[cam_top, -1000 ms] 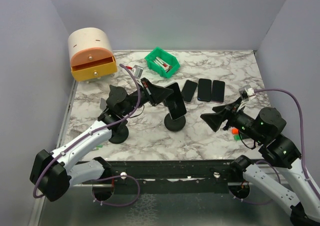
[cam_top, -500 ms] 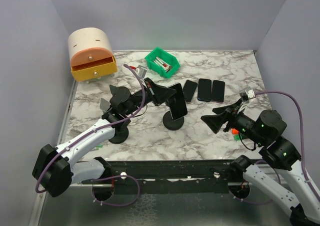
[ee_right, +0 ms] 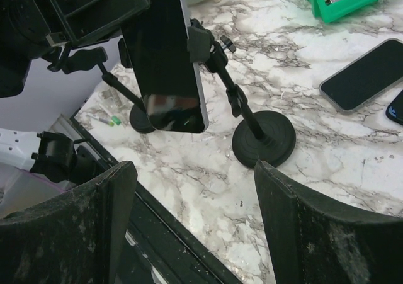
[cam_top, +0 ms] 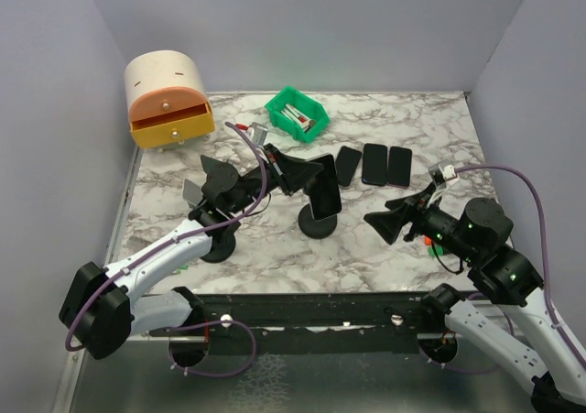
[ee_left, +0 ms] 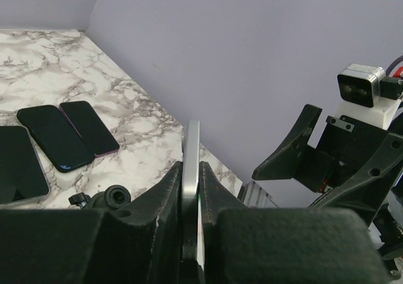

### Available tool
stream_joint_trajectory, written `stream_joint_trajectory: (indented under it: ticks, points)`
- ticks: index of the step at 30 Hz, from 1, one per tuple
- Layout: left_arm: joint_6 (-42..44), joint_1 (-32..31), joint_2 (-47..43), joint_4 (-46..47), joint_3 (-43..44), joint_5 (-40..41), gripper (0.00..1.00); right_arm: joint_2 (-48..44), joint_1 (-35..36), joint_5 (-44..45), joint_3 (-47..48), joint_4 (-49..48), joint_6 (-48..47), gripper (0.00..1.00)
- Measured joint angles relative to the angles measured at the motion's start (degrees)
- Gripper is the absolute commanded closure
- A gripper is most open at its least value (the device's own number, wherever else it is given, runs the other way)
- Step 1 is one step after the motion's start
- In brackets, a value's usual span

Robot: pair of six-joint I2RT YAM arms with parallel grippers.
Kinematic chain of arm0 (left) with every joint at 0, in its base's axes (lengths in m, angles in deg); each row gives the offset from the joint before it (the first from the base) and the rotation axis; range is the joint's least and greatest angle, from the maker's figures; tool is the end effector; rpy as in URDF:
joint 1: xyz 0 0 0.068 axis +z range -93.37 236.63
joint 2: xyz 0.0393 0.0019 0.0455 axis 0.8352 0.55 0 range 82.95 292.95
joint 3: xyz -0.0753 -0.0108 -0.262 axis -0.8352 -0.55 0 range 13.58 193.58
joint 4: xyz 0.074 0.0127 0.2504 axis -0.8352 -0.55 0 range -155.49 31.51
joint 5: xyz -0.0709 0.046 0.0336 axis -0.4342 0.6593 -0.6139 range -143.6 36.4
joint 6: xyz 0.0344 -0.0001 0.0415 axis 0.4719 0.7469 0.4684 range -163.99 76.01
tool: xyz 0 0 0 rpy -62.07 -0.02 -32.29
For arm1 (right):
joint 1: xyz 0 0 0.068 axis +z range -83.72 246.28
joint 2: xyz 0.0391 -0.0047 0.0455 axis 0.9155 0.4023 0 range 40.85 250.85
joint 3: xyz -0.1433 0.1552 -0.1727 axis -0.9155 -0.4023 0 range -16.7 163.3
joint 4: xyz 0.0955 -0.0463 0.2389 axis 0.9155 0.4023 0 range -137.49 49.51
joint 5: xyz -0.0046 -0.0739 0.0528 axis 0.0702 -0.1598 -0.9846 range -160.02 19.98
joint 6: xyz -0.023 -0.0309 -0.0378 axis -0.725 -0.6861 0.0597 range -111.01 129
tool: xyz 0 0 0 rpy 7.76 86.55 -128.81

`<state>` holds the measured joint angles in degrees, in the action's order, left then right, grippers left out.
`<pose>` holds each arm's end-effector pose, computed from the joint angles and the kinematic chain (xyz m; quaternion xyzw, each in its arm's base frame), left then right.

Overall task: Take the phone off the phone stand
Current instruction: Move the phone stand with the phone to the center of the board, then remove the phone from the phone stand.

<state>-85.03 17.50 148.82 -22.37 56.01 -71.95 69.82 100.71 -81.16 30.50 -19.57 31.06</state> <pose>0.1992 -0.1766 0.3358 0.1142 0.6186 -0.5726 0.5257 0.0871 0.0680 0.3566 -0.1442 0.7496 0.3691 0.5302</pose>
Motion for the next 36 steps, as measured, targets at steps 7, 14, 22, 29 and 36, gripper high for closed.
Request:
stream_joint_trajectory:
  ticks: [7, 14, 22, 29, 36]
  points:
    - [0.3, -0.1, 0.0, 1.1, -0.1, 0.5, 0.72, 0.2, 0.0, 0.0, 0.0, 0.0, -0.5, 0.2]
    - [0.5, -0.1, 0.0, 1.1, -0.1, 0.9, 0.59, 0.2, 0.0, 0.0, -0.2, 0.0, -0.7, 0.2]
    - [3.0, 0.0, -1.5, 0.0, -0.1, 2.3, 0.18, 0.2, 0.0, 0.0, -0.1, 0.2, -1.2, 0.2]
    - [7.2, 0.0, -7.6, -3.3, -0.1, 4.6, 0.13, 1.7, 0.0, 1.0, 1.6, 0.8, -2.2, 0.2]
    - [14.9, 0.0, -15.0, -8.6, -1.2, 9.1, 0.07, 6.6, 0.0, 5.8, 8.4, 1.8, -2.6, 0.2]
